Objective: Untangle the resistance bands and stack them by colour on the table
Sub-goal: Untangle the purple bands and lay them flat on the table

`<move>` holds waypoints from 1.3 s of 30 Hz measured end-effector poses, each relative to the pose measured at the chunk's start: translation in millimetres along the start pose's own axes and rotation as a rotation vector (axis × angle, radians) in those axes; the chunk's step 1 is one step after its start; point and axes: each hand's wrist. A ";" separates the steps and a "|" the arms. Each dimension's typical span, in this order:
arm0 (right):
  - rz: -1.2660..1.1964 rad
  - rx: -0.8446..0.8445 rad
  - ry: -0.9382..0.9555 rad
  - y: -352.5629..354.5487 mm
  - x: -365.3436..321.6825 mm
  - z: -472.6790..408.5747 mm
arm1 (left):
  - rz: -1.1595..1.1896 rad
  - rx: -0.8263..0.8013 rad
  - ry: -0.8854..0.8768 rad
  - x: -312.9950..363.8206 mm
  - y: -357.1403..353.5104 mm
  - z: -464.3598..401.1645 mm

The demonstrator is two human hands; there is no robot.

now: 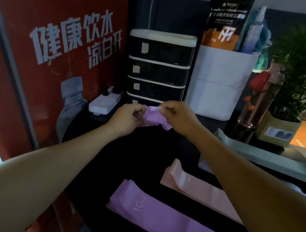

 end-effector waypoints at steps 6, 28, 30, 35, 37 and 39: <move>-0.036 0.056 0.093 26.4 -27.6 14.3 | 0.008 0.003 -0.032 20.3 6.3 6.2; -0.383 0.130 -0.030 67.8 -73.0 29.7 | 0.733 -0.386 0.154 84.8 18.0 20.1; -0.418 0.213 -0.075 74.5 -69.9 33.1 | 0.684 -0.370 0.168 84.0 21.7 19.0; -0.401 0.321 -0.120 91.0 -55.2 46.2 | 0.567 -0.431 0.159 69.0 43.7 24.8; -0.253 0.297 -0.116 95.2 -48.9 57.8 | 0.349 -0.432 0.165 62.7 53.6 27.4; -0.129 0.264 -0.134 99.6 -41.5 71.7 | 0.030 -0.450 0.137 54.6 62.4 32.7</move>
Point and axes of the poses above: each hand's wrist, its own z-axis away from the middle knuckle, its own y-axis out of the back of the hand, x = y × z
